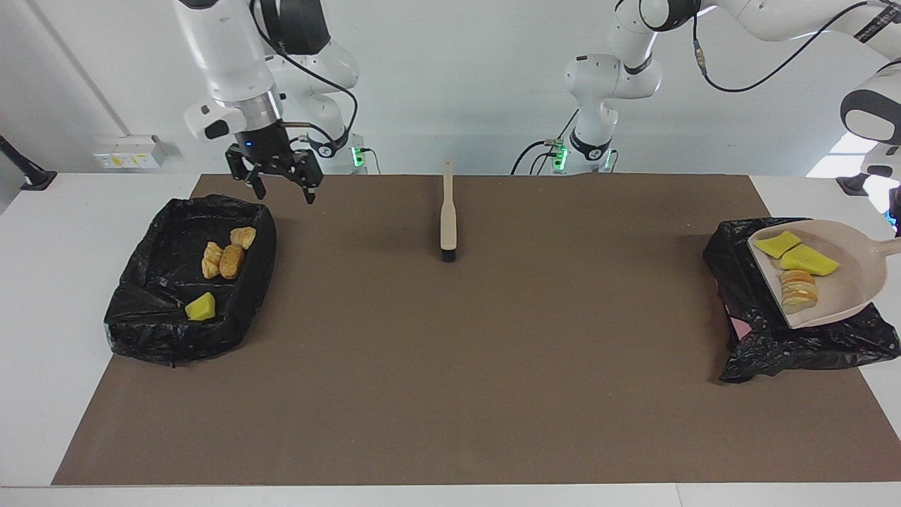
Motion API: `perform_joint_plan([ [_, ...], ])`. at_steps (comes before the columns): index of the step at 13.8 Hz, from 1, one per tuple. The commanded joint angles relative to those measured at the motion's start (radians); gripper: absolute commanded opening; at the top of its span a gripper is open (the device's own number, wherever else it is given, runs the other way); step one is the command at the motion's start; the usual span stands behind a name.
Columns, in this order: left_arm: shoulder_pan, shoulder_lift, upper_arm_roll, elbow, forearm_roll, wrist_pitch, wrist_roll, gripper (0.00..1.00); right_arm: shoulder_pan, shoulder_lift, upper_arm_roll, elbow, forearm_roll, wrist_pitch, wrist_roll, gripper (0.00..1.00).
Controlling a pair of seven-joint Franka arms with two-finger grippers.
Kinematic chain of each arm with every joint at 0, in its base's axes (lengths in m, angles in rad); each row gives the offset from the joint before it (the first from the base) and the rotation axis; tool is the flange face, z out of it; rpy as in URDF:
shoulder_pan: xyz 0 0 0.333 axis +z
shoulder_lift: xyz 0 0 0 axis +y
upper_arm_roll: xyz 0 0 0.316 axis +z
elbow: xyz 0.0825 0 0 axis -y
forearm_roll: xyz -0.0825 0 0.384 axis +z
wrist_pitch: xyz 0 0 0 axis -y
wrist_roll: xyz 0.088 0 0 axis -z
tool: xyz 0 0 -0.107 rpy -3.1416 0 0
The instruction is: Sweep and dump trash in bin
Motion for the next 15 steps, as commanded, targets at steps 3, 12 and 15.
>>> perform_joint_plan([
  [3, -0.014, 0.016, 0.038, 0.007, 0.188, 0.093, -0.02, 0.0, -0.014, 0.043, -0.061, 0.237, -0.011, -0.312, -0.1, 1.0],
  [12, -0.054, -0.003, 0.07, 0.051, 0.498, 0.062, -0.254, 0.0, -0.028, 0.007, -0.042, 0.197, -0.013, -0.283, -0.101, 1.0],
  [15, -0.127, -0.024, 0.066, 0.053, 0.649, -0.075, -0.356, 0.0, -0.057, 0.006, -0.015, 0.24, 0.039, -0.332, -0.118, 1.0],
])
